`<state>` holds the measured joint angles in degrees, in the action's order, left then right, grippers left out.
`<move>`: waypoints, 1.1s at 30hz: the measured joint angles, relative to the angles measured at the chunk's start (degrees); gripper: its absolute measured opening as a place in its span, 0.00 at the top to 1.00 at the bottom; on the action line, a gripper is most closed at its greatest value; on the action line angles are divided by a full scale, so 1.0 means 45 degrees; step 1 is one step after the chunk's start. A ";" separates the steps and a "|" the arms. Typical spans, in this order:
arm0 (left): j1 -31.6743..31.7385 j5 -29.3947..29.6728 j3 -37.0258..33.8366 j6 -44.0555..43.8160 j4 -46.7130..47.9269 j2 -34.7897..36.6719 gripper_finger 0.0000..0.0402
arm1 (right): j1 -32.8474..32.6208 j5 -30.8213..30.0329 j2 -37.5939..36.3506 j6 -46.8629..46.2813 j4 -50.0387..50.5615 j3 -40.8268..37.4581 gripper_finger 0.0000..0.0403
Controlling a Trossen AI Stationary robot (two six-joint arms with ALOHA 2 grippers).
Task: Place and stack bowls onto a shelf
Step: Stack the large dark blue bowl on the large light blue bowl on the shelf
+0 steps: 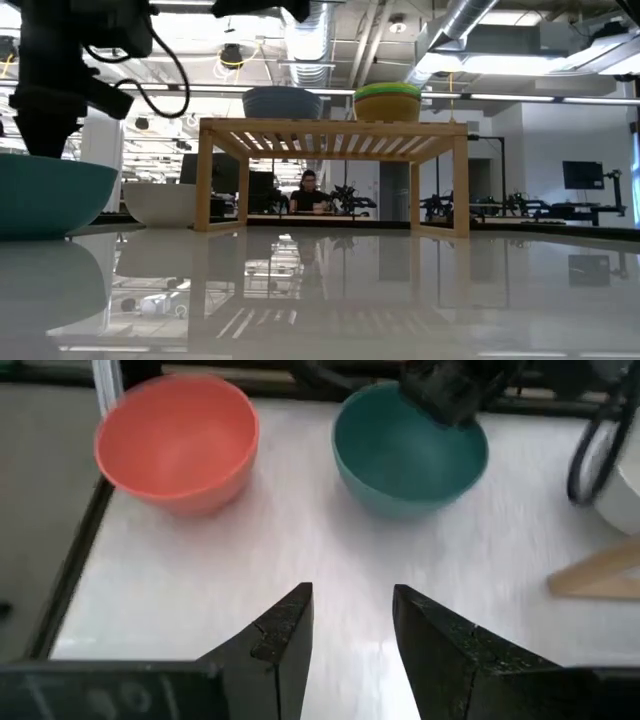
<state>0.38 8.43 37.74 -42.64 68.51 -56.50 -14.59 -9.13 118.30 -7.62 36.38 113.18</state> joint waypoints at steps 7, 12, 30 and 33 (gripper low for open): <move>0.0858 -0.0735 -0.0141 0.2023 -0.1243 -0.0186 0.72 | 0.0050 -0.0006 -0.0191 0.0025 0.0452 -0.0001 0.59; 0.1459 -0.1727 -0.1013 0.2156 -0.2057 -0.0288 0.90 | 0.0105 -0.0293 -0.0664 -0.1167 0.1307 -0.0019 0.60; 0.2514 0.2008 0.8582 0.1558 0.0981 -0.0393 1.00 | 0.2041 -0.2982 -0.6610 -0.0646 0.5478 0.0006 0.72; 0.3618 0.2963 1.0610 0.2283 0.0728 -0.1260 1.00 | 0.2608 -0.3011 -0.7100 -0.0631 0.5481 0.0001 0.72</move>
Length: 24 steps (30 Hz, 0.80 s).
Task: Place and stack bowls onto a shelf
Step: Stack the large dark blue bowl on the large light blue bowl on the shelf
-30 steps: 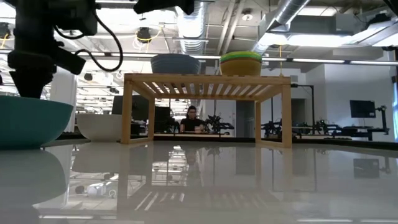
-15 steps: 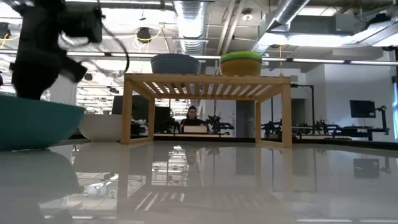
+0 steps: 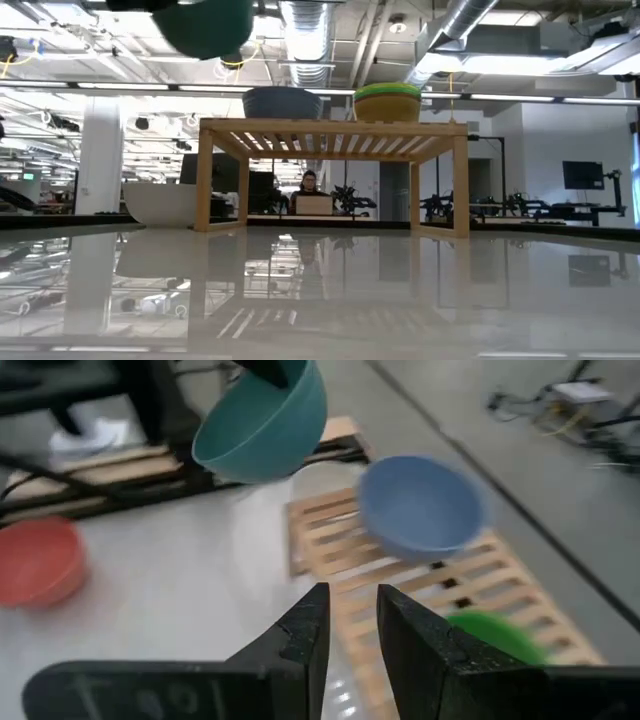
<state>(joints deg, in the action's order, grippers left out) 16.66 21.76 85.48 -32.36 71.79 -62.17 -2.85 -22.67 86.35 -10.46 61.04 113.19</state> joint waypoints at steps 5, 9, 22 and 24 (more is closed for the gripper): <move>0.2166 -0.0251 0.2537 0.1299 -0.0442 -0.2407 1.00 | 0.0524 -0.0015 -0.0316 -0.0004 0.0287 0.0002 0.72; 0.3146 -0.1107 0.4356 0.2300 -0.0787 -0.4618 1.00 | 0.0524 -0.0005 -0.0327 -0.0020 0.1180 -0.0005 0.72; 0.5039 -0.3685 0.8251 0.3660 0.0680 -0.8779 0.94 | -0.0092 -0.1285 -0.0495 -0.1208 0.3674 -0.0010 0.72; 0.5219 -0.4005 0.8245 0.3667 0.0941 -0.9040 0.88 | -0.0187 -0.1461 -0.0652 -0.1321 0.3706 -0.0010 0.72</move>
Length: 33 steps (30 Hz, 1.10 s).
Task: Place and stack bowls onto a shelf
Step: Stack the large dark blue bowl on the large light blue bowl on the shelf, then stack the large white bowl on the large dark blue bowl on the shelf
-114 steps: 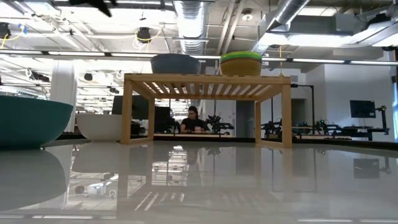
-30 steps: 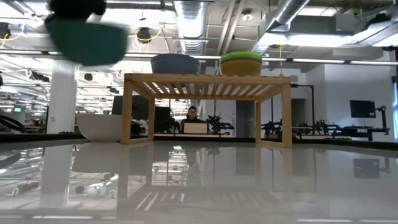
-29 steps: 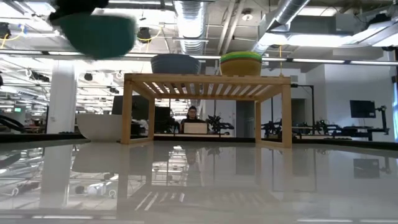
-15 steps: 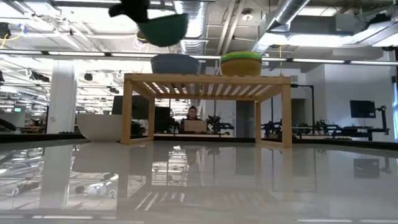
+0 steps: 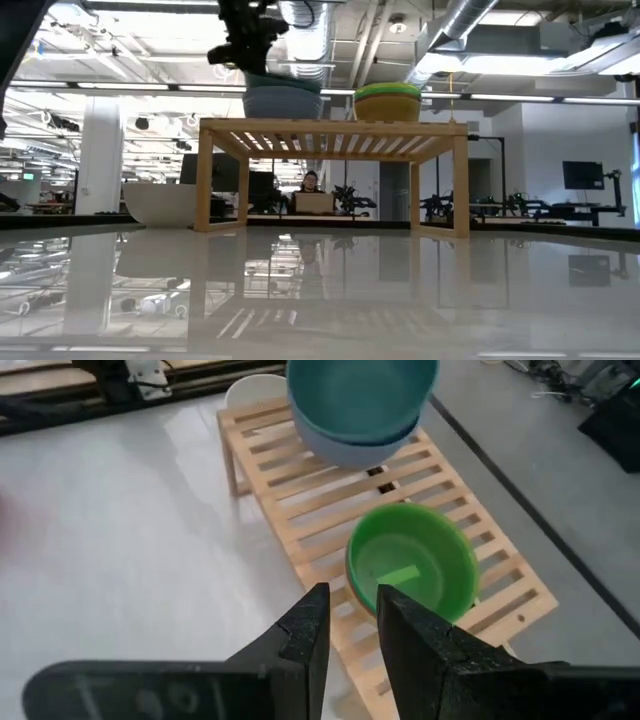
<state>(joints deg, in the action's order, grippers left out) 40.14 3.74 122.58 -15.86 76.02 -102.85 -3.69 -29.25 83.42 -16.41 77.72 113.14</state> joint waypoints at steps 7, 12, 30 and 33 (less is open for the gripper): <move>0.0471 0.0051 0.0144 -0.0060 0.0009 -0.0208 0.62 | -0.0002 -0.0281 -0.0376 -0.0058 0.0010 0.0000 0.72; 0.0709 0.1054 0.1292 0.0134 0.0720 -0.0188 0.48 | 0.0013 -0.0664 -0.0673 -0.0063 0.0239 0.0000 0.72; 0.2850 0.1784 -0.0769 0.1588 0.1817 0.0026 0.49 | 0.0017 -0.1342 -0.3080 -0.2554 0.0810 -0.3302 0.72; 0.3134 0.1094 -0.1802 0.1547 0.1081 0.0059 0.49 | 0.0014 -0.0812 -0.3720 -0.3035 -0.0062 -0.4834 0.72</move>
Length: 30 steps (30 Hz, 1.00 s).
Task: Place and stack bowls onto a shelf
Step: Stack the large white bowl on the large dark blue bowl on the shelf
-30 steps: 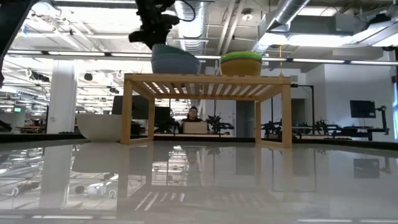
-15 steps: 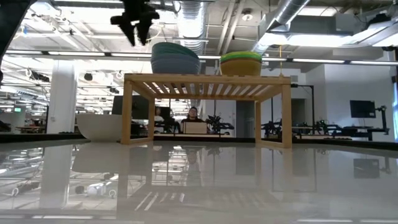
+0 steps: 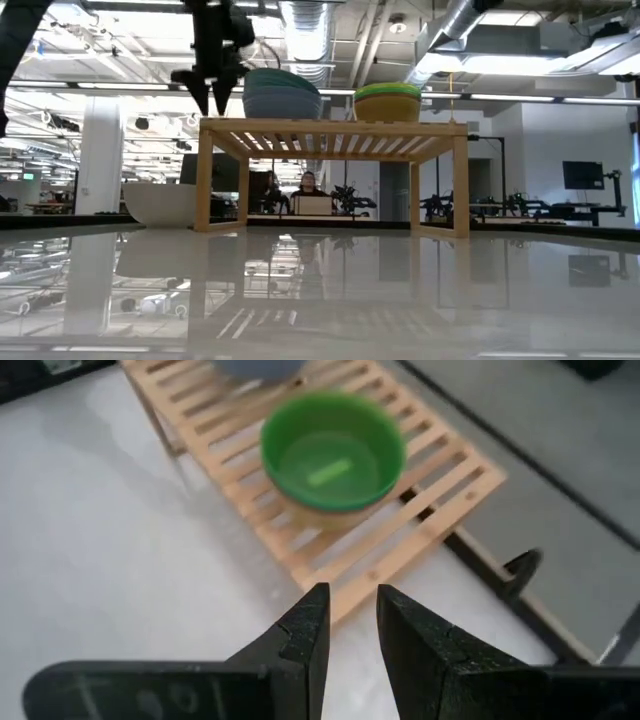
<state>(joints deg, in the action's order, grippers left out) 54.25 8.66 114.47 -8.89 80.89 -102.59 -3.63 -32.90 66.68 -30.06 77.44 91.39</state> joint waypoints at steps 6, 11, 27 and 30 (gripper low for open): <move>0.0110 -0.0120 -0.2371 0.0401 -0.0944 0.0204 0.49 | -0.0021 0.0610 -0.1195 -0.0823 -0.1230 -0.2300 0.72; 0.0295 -0.0781 -0.5868 0.0457 -0.3084 0.2093 0.49 | 0.0103 0.0851 -0.1934 -0.1027 -0.1751 -0.3075 0.72; 0.0733 0.0420 -1.2241 -0.1499 -0.5878 0.4391 0.52 | 0.2034 0.2949 -0.1812 0.1731 -0.4515 -0.3064 0.72; 0.0834 0.0579 -1.2356 -0.1489 -0.6092 0.4357 0.56 | 0.2468 0.3380 -0.1666 0.1998 -0.4417 -0.3085 0.72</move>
<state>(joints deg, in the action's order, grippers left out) 58.00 11.27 58.87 -15.59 53.47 -82.98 7.48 -17.70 59.18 -21.07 57.57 77.51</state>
